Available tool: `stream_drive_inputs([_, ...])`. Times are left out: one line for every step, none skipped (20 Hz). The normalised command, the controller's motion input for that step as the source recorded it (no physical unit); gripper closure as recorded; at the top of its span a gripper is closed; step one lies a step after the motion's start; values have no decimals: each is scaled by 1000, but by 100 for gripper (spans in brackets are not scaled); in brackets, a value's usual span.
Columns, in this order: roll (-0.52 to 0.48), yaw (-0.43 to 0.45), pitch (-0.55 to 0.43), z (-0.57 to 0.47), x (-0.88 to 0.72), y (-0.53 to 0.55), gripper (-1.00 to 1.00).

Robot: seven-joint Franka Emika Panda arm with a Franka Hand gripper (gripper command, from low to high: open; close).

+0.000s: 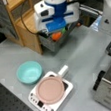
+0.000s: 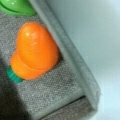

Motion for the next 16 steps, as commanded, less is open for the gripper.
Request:
stream_drive_inputs([189,-746,35,108,325,351,-100])
stream_drive_inputs([189,-710,44,106,342,320,-100])
stream_drive_inputs([186,-713,43,99,380,303,-100])
stream_drive_inputs([208,-801,21,97,432,302,-100])
stream_drive_inputs([233,-852,19,100,479,289,-100])
stream_drive_inputs([236,-792,22,104,494,261,-100])
stream_drive_inputs([249,-892,116,132,504,235,-100])
stream_drive_inputs([238,-891,198,182,502,202,-100])
stream_drive_inputs([239,-852,246,231,492,167,-100])
stream_drive_inputs([234,-753,262,264,466,126,-100])
stream_drive_inputs([234,-687,241,288,459,106,-100])
stream_drive_inputs([247,-636,192,303,444,88,-100])
stream_drive_inputs([235,-566,176,305,424,72,-100])
stream_drive_inputs([227,-482,170,294,399,59,-100])
stream_drive_inputs([214,-444,162,283,373,60,-100])
stream_drive_inputs([208,-408,168,272,354,75,-100])
